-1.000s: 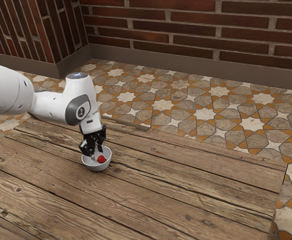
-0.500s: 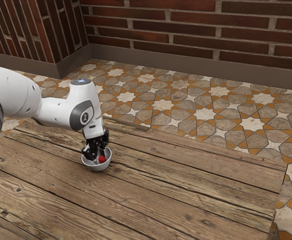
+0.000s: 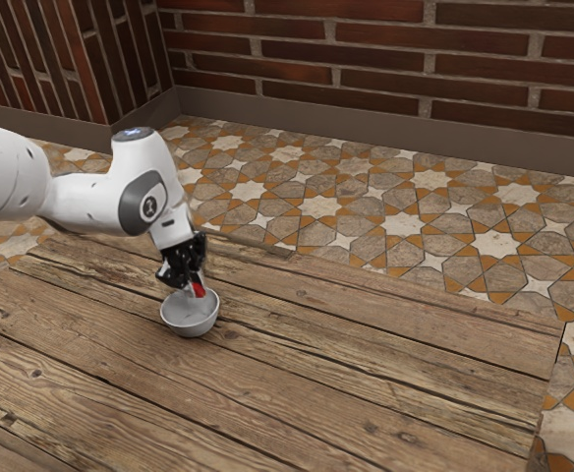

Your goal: Take strawberry from the bowl

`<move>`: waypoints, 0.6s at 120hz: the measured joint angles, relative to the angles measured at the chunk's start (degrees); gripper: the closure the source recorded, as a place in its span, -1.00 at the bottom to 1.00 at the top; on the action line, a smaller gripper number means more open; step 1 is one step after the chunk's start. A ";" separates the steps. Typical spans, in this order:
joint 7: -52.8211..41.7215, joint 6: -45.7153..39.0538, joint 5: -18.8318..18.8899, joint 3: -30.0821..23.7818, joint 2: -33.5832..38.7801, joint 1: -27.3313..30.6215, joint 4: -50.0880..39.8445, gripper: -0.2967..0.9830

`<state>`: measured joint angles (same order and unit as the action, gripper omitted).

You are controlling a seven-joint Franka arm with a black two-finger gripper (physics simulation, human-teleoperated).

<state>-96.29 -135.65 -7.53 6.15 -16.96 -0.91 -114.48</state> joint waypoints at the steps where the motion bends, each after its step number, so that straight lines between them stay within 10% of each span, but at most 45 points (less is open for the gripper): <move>1: -0.01 0.05 -0.03 0.00 0.51 -0.04 -0.14 0.51; 36: 0.84 1.77 -1.05 -0.08 5.76 -9.33 -0.47 0.59; 72: 2.19 1.15 -4.07 -0.71 -4.66 -13.39 2.97 0.60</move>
<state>-94.10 -134.51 -11.60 5.44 -21.62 -14.30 -111.51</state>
